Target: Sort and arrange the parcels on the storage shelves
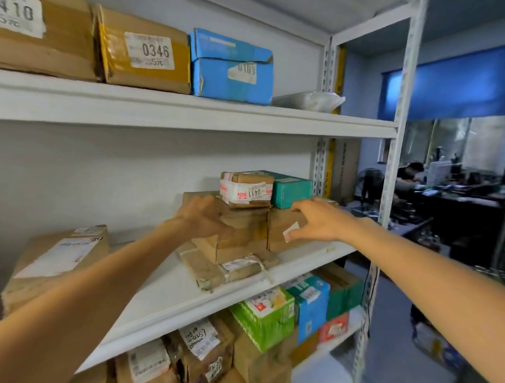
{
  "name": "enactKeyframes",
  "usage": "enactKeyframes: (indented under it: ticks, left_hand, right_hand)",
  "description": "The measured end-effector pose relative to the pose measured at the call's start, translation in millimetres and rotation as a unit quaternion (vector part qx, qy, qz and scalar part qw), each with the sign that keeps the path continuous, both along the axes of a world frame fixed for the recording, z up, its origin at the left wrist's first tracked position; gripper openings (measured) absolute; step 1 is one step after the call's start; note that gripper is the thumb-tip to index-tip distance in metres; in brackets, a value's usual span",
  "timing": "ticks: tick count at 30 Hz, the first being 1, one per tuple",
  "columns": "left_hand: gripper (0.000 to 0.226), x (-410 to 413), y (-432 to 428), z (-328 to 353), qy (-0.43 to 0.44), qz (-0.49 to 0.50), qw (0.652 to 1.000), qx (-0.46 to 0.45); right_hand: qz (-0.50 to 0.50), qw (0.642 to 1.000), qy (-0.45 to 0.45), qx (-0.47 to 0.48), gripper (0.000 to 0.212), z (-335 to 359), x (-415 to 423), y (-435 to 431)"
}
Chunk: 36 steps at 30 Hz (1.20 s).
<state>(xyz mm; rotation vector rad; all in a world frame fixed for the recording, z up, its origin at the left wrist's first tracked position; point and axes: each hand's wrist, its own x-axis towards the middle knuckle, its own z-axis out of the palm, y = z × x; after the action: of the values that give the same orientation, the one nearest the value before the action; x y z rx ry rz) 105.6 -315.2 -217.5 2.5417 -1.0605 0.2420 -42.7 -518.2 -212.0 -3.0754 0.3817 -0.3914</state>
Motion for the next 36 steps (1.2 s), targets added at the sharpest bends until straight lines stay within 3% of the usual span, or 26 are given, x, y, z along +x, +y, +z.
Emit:
enactKeyframes:
  ticks: [4,9,15,22,27,31,36]
  left_hand:
    - [0.05,-0.9,-9.5,7.0,-0.014,0.019,1.0,-0.006]
    - [0.051,8.9,-24.1,25.5,-0.033,0.078,0.996,-0.019]
    - [0.059,25.5,-62.3,36.5,-0.005,0.128,0.991,-0.044]
    - [0.08,44.6,-94.0,33.4,0.045,0.173,0.979,-0.095]
    - [0.072,49.0,-110.0,24.0,0.065,0.145,0.975,-0.155]
    - [0.058,48.6,-107.0,24.9,0.178,0.115,0.934,-0.289]
    - [0.047,33.1,-95.3,18.0,0.225,0.094,0.882,-0.404]
  right_hand:
    - [0.001,0.999,-0.033,-0.009,0.076,13.6,13.2,-20.9]
    - [0.06,0.995,-0.082,-0.015,0.059,25.6,46.1,-41.5]
    - [0.126,0.986,-0.097,-0.044,0.058,28.1,85.6,-69.1]
    - [0.138,0.981,-0.115,-0.069,0.049,29.0,133.0,-96.6]
    - [0.165,0.979,-0.121,0.01,0.044,12.7,150.8,-94.3]
    - [0.165,0.97,-0.155,0.084,0.046,10.3,153.5,-85.7]
    - [0.18,0.932,-0.218,0.226,0.036,3.6,147.0,-62.7]
